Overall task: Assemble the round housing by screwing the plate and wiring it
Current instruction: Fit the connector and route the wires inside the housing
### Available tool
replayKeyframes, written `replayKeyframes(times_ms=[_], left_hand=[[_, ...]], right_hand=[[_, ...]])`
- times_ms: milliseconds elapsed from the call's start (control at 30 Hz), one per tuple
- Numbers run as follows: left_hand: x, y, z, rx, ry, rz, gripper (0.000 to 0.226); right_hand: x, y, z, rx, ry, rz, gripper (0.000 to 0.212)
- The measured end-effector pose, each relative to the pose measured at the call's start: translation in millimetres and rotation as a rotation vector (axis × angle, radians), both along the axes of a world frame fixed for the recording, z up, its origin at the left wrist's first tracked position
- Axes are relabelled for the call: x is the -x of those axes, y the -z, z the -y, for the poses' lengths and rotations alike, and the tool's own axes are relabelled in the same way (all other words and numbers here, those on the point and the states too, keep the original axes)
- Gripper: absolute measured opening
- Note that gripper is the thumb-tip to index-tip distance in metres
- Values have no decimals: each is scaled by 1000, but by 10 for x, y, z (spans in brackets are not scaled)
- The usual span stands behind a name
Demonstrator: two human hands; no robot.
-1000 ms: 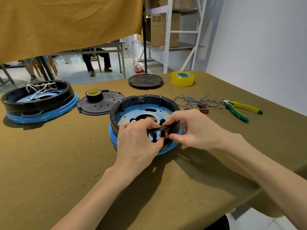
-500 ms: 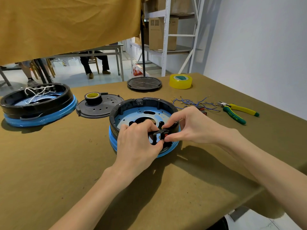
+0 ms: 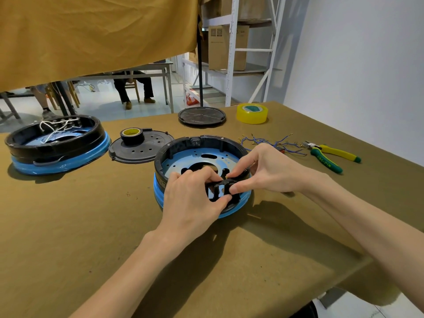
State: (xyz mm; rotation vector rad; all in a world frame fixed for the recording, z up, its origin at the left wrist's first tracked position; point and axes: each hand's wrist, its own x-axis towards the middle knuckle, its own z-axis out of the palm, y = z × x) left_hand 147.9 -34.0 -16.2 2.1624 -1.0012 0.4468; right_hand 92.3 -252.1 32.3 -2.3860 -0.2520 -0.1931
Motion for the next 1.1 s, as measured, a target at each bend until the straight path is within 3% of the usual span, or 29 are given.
replayKeyframes(times_ms=[133,367,567,800,1100], left_hand=[[-4,-13,13,9,-8,-5,40],[35,-37,28,-75,-25,141,35],[24,-26,50,-52,-38,89,33],[-40,-4,50,-31,0,-11,28],[-56,10,82,4,-40,27,28]], right_hand=[[-4,5,0,3,14,-11,22],[11,-13,-14,50,26,-29,22],[12,-69,-12,117,7,-53,21],[36,-12,-29,57,28,-11,19],[116,128,-84,140,115,132,23]])
